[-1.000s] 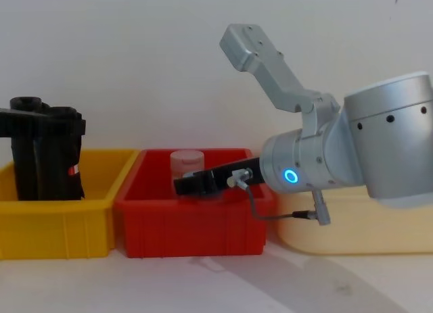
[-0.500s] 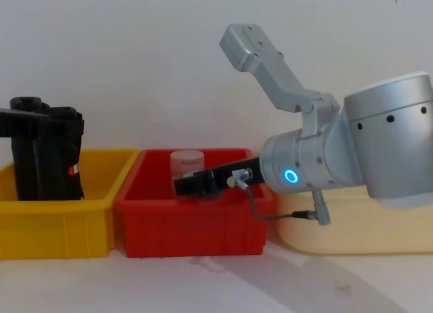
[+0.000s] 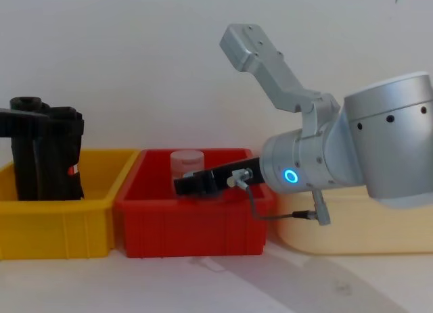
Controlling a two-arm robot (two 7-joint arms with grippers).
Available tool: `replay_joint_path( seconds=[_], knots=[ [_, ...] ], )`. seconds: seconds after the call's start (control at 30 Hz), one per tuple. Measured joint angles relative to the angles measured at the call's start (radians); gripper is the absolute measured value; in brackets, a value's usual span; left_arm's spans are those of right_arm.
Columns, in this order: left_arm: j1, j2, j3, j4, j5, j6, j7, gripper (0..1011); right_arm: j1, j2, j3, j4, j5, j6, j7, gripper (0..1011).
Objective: Pick up the garbage bag with the one hand and transfer it to the other hand.
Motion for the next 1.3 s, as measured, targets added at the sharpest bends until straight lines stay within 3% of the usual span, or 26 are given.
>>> replay_joint_path(
  seconds=[0.6,1.03,1.3],
  knots=[
    [-0.004,0.014,0.007,-0.019,0.001,0.018,0.001,364,-0.005,0.009,0.002,-0.017,0.017,0.0,0.024,663],
    [-0.029,0.067,0.009,-0.129,0.018,0.099,0.035,364,-0.025,0.04,0.031,-0.134,0.084,0.021,0.096,663],
    [-0.052,0.088,0.006,-0.183,0.021,0.12,0.046,364,-0.028,0.052,0.053,-0.194,0.119,0.032,0.117,663]
  ],
)
